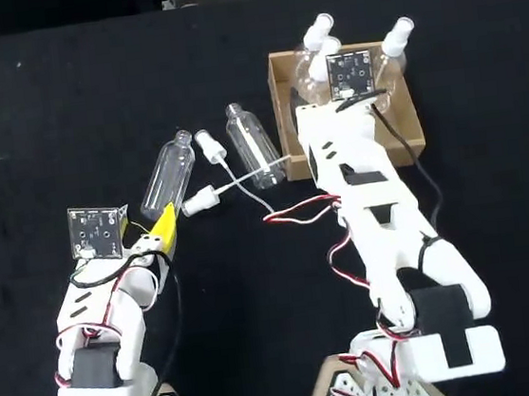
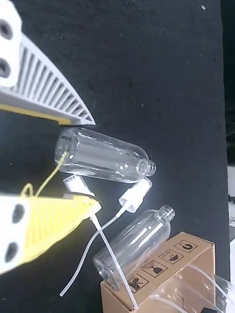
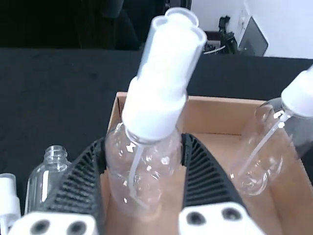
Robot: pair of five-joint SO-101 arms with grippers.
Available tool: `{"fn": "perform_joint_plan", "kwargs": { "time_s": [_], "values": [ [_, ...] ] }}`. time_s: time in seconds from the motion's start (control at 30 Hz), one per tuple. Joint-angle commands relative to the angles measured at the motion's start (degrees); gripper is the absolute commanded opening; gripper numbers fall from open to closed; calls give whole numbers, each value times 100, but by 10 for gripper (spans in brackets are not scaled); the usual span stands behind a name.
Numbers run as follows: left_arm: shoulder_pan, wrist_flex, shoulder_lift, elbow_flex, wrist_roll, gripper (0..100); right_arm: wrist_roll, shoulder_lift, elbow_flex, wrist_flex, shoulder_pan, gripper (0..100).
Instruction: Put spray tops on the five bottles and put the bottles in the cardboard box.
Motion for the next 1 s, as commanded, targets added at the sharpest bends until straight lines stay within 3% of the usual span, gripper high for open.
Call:
{"fn": "perform_joint_plan", "kwargs": {
  "time_s": [0.0,0.97],
  "values": [
    [-66,-114,-70,-31,-9,224,53,-48,-233,18,-53,60],
    [-75,-114,-70,-31,-44,224,44,514,-716,18,-185,64]
  ]
}}
